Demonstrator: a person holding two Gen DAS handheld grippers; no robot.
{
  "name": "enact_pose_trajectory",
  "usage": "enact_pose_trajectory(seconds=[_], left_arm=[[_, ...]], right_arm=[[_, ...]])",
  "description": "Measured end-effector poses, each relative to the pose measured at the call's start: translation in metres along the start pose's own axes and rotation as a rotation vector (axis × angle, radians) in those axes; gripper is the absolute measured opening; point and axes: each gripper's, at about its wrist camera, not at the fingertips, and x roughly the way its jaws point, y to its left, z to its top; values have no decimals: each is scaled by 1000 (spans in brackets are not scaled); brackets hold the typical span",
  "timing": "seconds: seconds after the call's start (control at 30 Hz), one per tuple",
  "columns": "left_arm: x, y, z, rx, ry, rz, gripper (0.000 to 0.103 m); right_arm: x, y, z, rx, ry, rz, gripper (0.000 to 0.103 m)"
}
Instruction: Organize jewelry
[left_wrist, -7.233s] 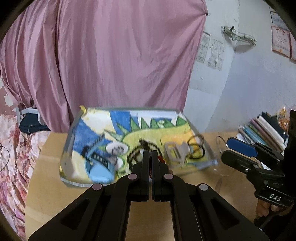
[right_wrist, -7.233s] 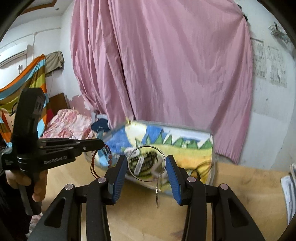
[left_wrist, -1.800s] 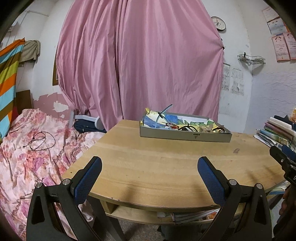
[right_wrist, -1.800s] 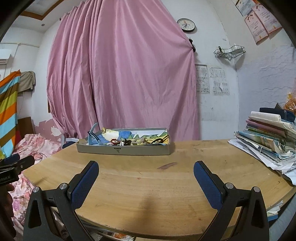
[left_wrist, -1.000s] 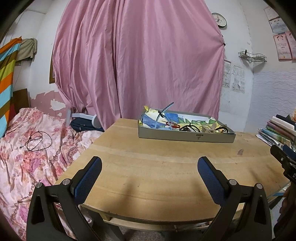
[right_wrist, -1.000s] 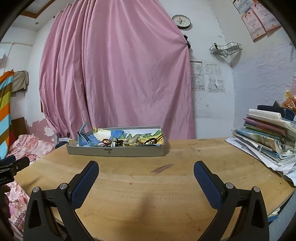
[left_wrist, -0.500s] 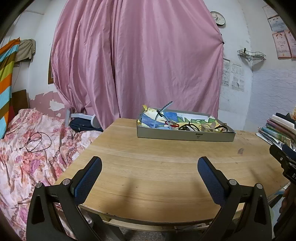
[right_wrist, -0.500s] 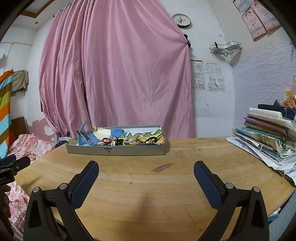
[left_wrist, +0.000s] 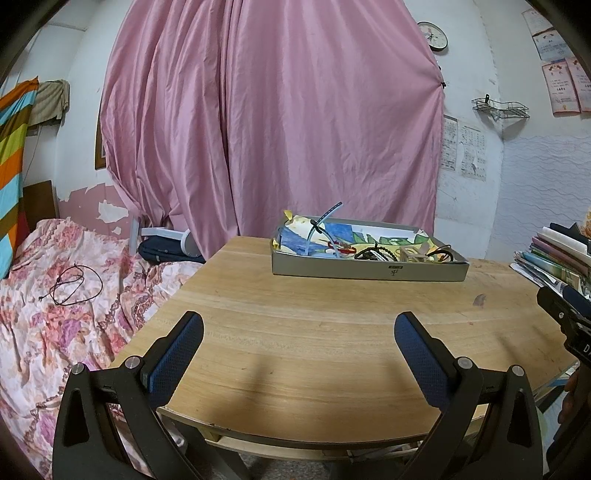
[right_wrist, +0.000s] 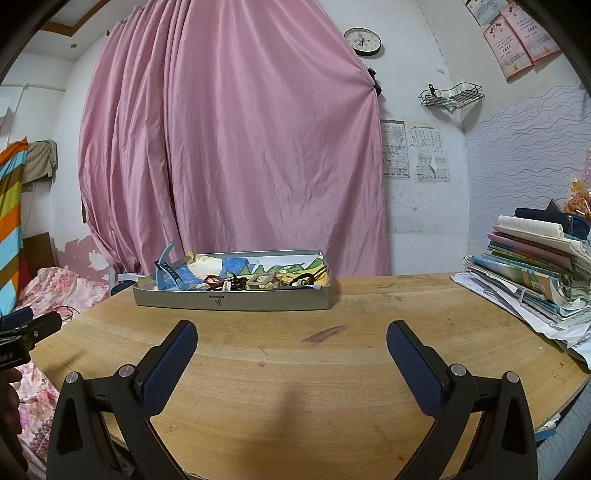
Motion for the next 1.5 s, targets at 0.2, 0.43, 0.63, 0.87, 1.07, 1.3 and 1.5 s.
enact_pose_trajectory(seconds=[0.2, 0.43, 0.63, 0.87, 1.07, 1.3, 1.5], left_arm=[[0, -1, 0, 2, 1, 0, 101], [0, -2, -1, 7, 4, -3, 101], [1, -2, 0, 7, 4, -3, 101], [2, -2, -1, 16, 5, -8, 101], [2, -5, -3, 22, 6, -10, 101], [2, -5, -3, 23, 6, -10, 101], [3, -6, -2, 25, 10, -10, 101]], right_arm=[[0, 0, 0, 0, 0, 0, 103], [0, 0, 0, 0, -1, 0, 103], [0, 0, 0, 0, 0, 0, 103], [0, 1, 0, -1, 0, 0, 103], [0, 1, 0, 0, 0, 1, 103], [0, 1, -1, 0, 1, 1, 103], [3, 5, -1, -1, 7, 4, 103]])
